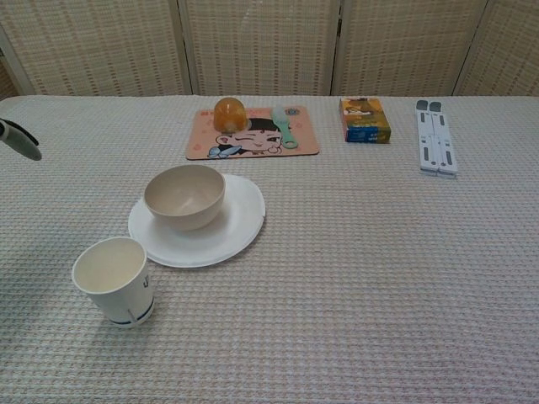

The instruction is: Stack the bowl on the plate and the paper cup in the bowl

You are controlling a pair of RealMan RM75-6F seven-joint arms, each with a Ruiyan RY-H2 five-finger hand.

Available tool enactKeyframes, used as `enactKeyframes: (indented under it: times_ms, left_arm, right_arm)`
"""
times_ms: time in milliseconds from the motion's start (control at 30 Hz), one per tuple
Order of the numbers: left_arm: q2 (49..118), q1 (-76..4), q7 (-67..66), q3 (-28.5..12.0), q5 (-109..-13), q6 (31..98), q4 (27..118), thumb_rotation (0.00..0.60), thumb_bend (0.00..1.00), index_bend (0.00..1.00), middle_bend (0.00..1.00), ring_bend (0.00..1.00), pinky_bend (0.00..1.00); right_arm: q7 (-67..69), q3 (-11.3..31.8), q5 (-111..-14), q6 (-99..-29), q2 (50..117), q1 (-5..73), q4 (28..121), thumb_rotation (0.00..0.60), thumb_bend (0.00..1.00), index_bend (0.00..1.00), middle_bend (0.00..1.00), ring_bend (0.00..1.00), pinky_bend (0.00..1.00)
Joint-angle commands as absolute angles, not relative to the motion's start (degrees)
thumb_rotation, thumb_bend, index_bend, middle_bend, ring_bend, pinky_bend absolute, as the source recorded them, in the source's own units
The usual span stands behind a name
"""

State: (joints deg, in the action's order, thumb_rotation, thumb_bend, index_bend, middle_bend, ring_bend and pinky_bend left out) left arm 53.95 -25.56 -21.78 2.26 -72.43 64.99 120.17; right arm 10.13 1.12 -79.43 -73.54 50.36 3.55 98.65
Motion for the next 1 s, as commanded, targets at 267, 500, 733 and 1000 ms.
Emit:
enactKeyframes:
  times_ms: [267,500,733,1000]
  left_arm:
    - [56.1,-23.3,-24.4,4.8,-72.1,65.0,121.5,0.600,0.20,0.16,0.10,0.00,0.16]
    - [59.9,-23.7,-26.0,4.7,-71.5,63.5,120.5,0.600,0.19,0.15,0.09,0.00,0.16]
    - [63.0,-24.9,-25.0,4.1,-73.7,61.5,118.1,0.600,0.19,0.16,0.09,0.00,0.16]
    - [65.1,-26.8,-24.4,3.4,-74.6,59.0,116.8,0.600,0.19,0.16,0.09,0.00,0.16]
  right_arm:
    - [11.7,1.0,-80.3,-74.0,50.0,3.4,98.3,0.600,0.20,0.00,0.00,0.00,0.00]
    - [13.6,0.8,-81.6,-75.3,49.6,2.8,97.8,0.600,0.20,0.00,0.00,0.00,0.00]
    - [14.0,0.6,-82.2,-76.0,49.5,2.5,97.7,0.600,0.20,0.00,0.00,0.00,0.00]
    - [13.3,0.6,-82.0,-75.9,49.7,2.6,97.9,0.600,0.20,0.00,0.00,0.00,0.00]
